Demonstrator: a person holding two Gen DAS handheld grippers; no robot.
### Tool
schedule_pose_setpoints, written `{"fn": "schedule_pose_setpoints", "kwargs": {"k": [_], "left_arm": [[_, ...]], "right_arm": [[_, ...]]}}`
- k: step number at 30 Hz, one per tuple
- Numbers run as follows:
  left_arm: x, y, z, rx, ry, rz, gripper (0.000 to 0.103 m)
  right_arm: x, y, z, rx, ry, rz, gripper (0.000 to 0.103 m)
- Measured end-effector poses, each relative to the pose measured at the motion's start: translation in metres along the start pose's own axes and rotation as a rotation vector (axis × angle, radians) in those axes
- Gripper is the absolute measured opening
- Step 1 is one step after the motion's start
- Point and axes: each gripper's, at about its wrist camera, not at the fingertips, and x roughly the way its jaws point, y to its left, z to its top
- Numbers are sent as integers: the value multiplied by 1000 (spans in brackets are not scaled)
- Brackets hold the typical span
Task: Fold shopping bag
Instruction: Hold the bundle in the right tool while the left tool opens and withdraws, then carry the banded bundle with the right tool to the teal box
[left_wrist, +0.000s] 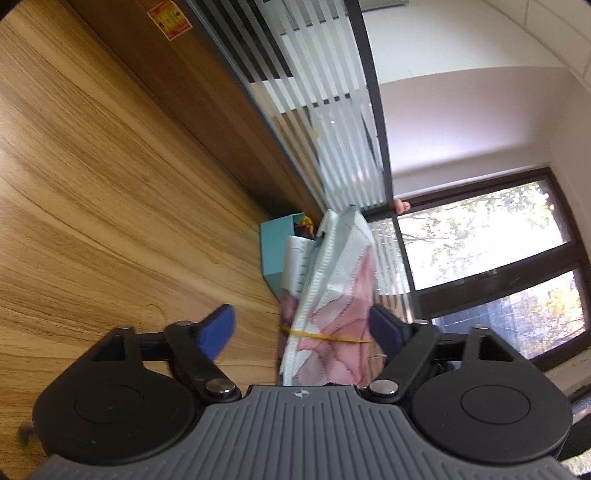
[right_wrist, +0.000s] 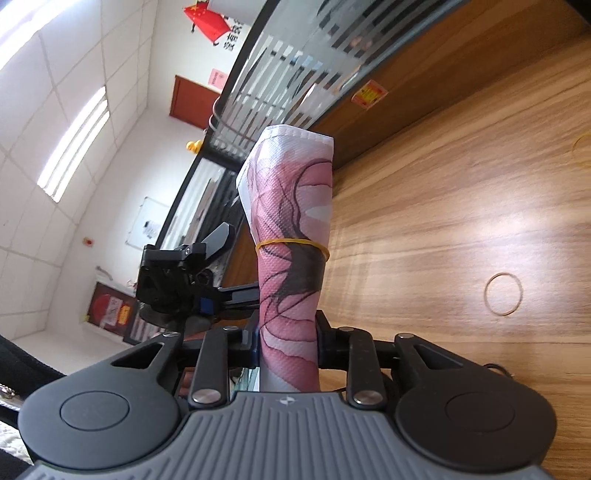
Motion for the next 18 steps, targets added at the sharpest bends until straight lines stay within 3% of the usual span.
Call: {"fn": "schedule_pose_setpoints", "kwargs": {"k": [7, 12, 18], "left_arm": [[1, -19, 4, 75, -7, 59, 102], [7, -39, 6, 182, -7, 158, 103], [28, -63, -4, 401, 49, 417, 103]], "right_arm": [[-20, 11, -5, -13, -116, -128, 27], [-35, 19, -6, -30, -190, -290, 27], [-43, 25, -8, -59, -209, -522, 28]]}}
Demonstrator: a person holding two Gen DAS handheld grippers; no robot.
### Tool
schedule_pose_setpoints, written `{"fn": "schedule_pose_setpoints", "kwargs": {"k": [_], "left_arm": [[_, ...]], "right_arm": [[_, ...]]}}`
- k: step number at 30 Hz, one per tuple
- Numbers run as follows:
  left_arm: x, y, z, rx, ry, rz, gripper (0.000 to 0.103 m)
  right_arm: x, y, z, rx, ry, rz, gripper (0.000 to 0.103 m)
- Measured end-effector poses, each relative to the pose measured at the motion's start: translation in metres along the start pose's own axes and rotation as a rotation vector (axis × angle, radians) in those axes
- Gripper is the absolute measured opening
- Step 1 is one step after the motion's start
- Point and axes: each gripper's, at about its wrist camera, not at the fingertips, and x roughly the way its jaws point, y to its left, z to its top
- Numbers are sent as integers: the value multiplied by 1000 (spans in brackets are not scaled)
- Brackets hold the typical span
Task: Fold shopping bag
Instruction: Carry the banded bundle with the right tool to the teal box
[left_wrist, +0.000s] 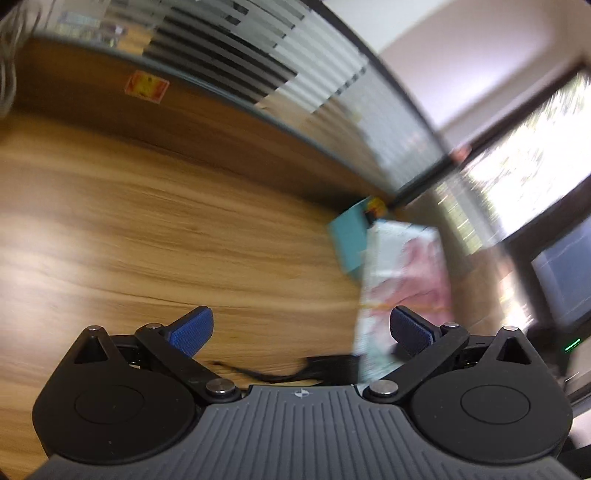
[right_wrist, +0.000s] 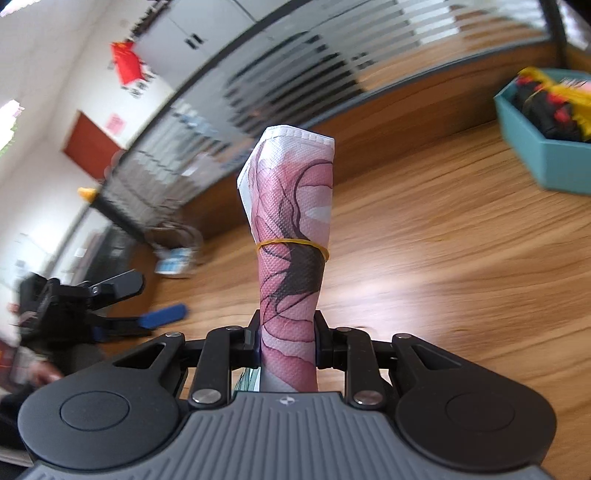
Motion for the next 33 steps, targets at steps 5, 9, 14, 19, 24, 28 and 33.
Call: {"fn": "schedule_pose_setpoints", "kwargs": {"k": [5, 9, 14, 19, 24, 28, 33], "left_arm": [[12, -17, -10, 139, 55, 115, 103], [26, -13, -12, 148, 82, 155, 103], [38, -18, -15, 188, 89, 206, 103], [47, -37, -15, 218, 102, 243, 103], [58, -62, -13, 220, 90, 271, 103], [65, -80, -12, 220, 69, 294, 103], [75, -102, -14, 183, 46, 311, 103]], "right_arm": [[-5, -5, -5, -37, -2, -135, 28], [-18, -11, -6, -88, -20, -239, 28], [-33, -11, 1, -105, -48, -312, 28], [-54, -23, 17, -112, -85, -368, 28], [-74, -40, 43, -150, -112, -407, 28], [-93, -54, 73, -214, -152, -451, 28], [-119, -69, 116, -312, -225, -526, 28]]}}
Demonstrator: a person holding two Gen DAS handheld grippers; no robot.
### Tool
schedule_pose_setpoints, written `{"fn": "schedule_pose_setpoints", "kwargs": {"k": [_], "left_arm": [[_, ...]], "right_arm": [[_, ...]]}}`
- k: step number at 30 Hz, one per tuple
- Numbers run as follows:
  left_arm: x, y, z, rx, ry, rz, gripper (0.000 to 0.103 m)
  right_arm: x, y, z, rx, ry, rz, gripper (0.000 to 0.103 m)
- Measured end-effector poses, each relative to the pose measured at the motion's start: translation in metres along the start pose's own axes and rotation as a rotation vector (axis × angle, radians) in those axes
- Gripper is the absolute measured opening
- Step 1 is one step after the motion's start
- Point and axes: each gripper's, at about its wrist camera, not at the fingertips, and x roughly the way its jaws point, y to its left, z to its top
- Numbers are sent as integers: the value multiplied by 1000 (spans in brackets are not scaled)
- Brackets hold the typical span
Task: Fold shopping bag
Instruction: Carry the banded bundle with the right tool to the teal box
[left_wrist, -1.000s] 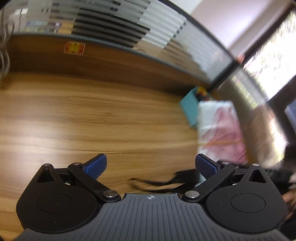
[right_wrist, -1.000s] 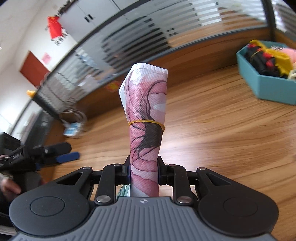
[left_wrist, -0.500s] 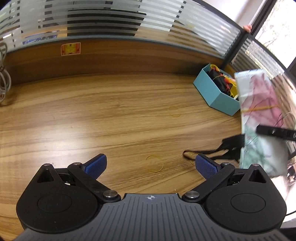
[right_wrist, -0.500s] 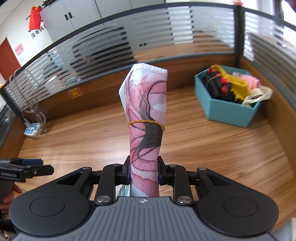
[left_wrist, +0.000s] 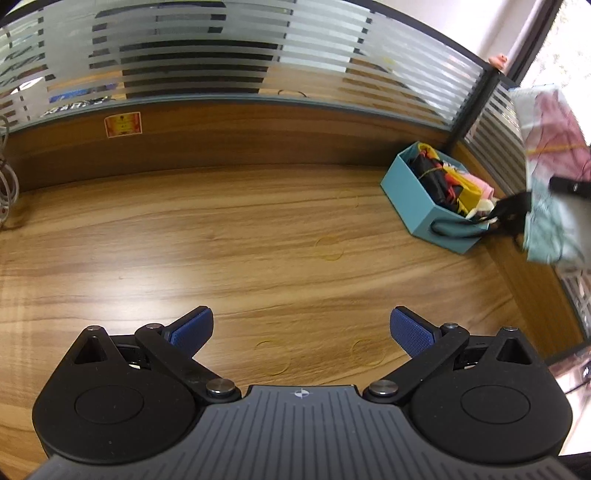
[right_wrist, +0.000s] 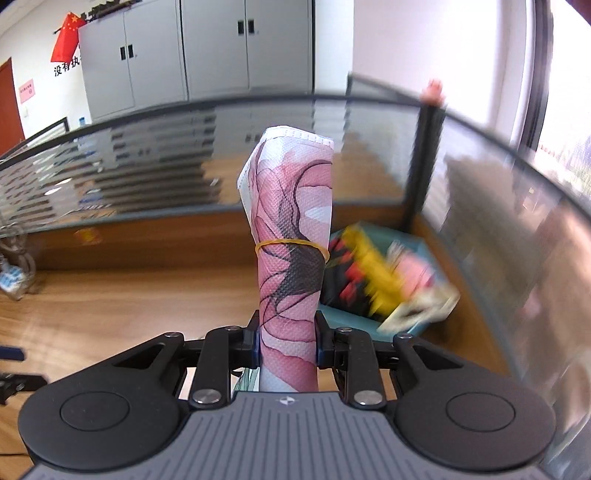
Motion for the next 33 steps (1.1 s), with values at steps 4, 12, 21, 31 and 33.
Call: {"fn": "schedule_pose_setpoints", "kwargs": {"k": [4, 12, 21, 31, 33], "left_arm": [[2, -22, 1, -18, -15, 22, 103], [4, -55, 1, -52, -55, 69, 103], [14, -74, 6, -103, -60, 117, 103], [29, -78, 15, -131, -41, 171, 103], [31, -79, 15, -131, -35, 173, 103]], "right_arm": [[9, -35, 34, -79, -55, -69, 28], [59, -87, 83, -200, -75, -159, 29], [170, -95, 84, -469, 31, -285, 30], [272, -97, 61, -526, 223, -252, 37], [280, -94, 55, -540, 243, -236, 39]]}}
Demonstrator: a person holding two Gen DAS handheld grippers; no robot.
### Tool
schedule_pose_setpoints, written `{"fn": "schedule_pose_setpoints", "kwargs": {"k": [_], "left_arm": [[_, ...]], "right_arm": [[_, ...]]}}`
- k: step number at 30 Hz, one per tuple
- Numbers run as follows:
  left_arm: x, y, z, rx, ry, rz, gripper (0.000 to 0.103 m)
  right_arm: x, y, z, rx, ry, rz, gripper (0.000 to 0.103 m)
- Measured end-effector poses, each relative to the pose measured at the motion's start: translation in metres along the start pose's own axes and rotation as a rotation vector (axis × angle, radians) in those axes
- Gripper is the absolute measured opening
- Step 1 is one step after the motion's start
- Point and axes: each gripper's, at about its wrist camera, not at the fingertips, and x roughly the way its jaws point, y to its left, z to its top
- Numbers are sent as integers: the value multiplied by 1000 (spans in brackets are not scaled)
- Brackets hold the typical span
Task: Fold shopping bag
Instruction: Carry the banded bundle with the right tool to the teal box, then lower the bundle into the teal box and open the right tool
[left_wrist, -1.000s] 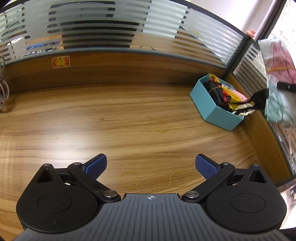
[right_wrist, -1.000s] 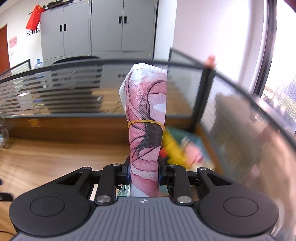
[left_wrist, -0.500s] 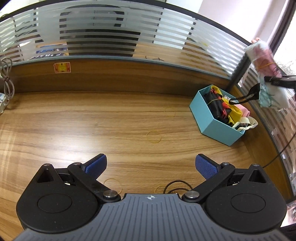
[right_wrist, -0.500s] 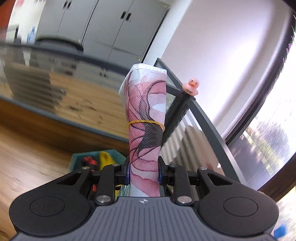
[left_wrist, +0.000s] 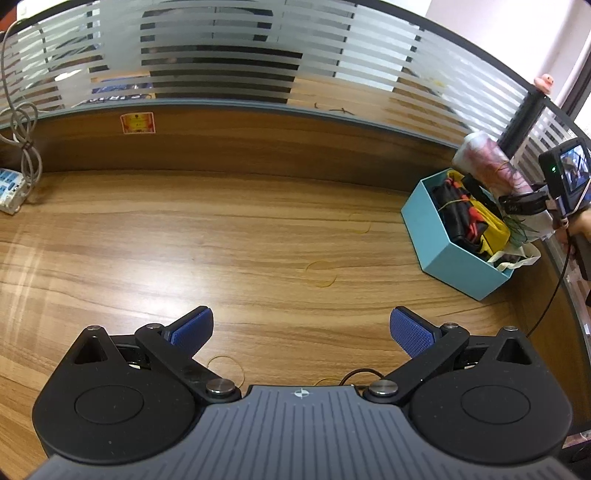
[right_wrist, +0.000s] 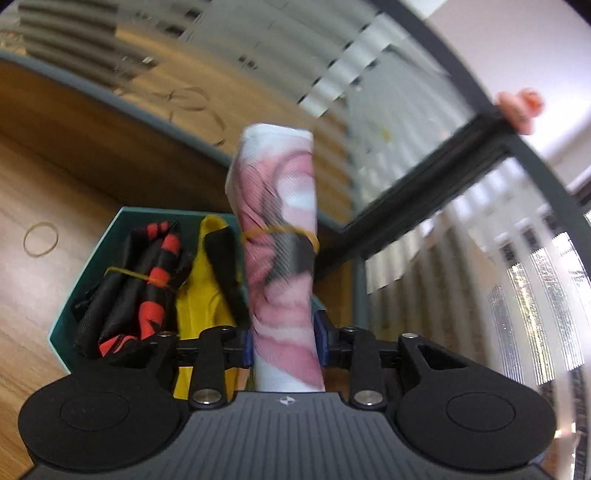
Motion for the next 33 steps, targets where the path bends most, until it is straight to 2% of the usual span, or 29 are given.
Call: {"fn": "schedule_pose_setpoints", "kwargs": {"k": [6, 10, 16, 25, 28, 32, 33], "left_arm": [[4, -5, 1, 19, 7, 3, 103], [7, -6, 3, 24, 12, -3, 103], [7, -9, 2, 41, 9, -10, 103], [4, -12, -2, 55, 0, -14, 103], [3, -13, -3, 63, -3, -14, 103], [1, -15, -4, 71, -7, -18, 103], [1, -16, -4, 74, -7, -19, 103]], "right_arm": [[3, 11, -7, -21, -12, 15, 54], [-15, 10, -15, -9, -53, 27, 63], [-62, 9, -28, 45, -89, 41, 68], [-103, 9, -46, 122, -114, 80, 73], [-116, 9, -52, 152, -125, 96, 79], [-130, 7, -61, 200, -131, 114, 79], [-134, 6, -64, 217, -135, 120, 82]]}}
